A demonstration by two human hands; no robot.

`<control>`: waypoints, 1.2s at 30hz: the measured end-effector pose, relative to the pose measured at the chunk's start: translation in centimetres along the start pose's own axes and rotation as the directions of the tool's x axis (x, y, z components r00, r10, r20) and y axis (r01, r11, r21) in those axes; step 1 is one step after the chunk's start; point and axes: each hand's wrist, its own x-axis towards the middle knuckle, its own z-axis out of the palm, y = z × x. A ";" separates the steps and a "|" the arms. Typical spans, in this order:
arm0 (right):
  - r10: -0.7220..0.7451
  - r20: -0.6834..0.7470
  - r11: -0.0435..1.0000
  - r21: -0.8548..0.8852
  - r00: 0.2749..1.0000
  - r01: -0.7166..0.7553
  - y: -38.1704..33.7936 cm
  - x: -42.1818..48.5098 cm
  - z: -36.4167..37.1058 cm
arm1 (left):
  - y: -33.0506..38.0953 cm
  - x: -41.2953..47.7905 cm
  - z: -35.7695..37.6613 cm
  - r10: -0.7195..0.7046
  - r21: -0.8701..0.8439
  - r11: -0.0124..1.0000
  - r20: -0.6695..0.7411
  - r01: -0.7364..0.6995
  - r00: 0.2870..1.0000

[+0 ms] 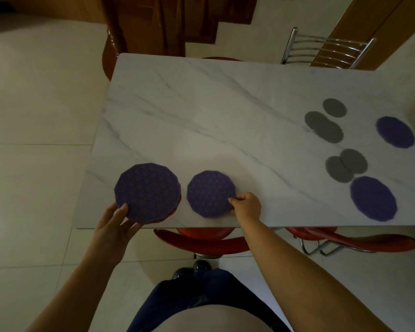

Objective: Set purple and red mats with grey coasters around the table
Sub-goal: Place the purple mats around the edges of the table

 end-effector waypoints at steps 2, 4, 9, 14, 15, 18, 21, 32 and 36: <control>-0.007 -0.001 1.000 -0.019 1.000 0.006 0.1 0.0 0.0 | -0.1 0.0 0.1 -0.002 -0.001 1.000 -0.001 0.002 1.000; -0.039 -0.008 0.994 -0.104 0.999 0.038 0.3 0.1 -0.4 | -0.1 0.0 0.3 -0.004 -0.003 1.000 -0.004 0.004 1.000; -0.051 -0.029 0.994 -0.103 0.998 0.048 0.4 -0.3 -1.6 | -0.2 -0.1 0.4 -0.010 -0.028 1.000 -0.024 0.010 1.000; -0.175 0.046 0.983 0.066 0.984 0.172 -2.7 -1.5 -1.3 | 0.1 -0.3 0.7 -0.003 -0.074 0.997 -0.034 0.000 0.999; -0.206 0.080 0.973 0.121 0.975 0.196 -3.9 -2.2 -0.7 | 0.4 -0.2 0.7 -0.004 -0.079 0.997 -0.029 0.002 1.000; -0.277 0.238 0.947 0.231 0.931 0.222 -7.5 -5.3 1.5 | 1.6 0.3 0.4 -0.011 -0.080 0.997 -0.017 0.009 1.000; -0.380 0.419 0.922 0.239 0.825 0.303 -11.3 -8.5 4.5 | 3.2 0.8 -0.8 -0.001 -0.057 0.998 -0.002 0.001 1.000; -0.500 0.343 0.866 0.187 0.795 0.464 -22.0 -18.2 22.4 | 18.2 7.3 -15.4 0.048 0.084 0.995 0.114 -0.058 0.992; -0.486 0.152 0.866 0.213 0.861 0.452 -24.8 -22.1 28.0 | 24.0 9.3 -19.9 0.002 0.143 0.989 0.158 -0.025 0.987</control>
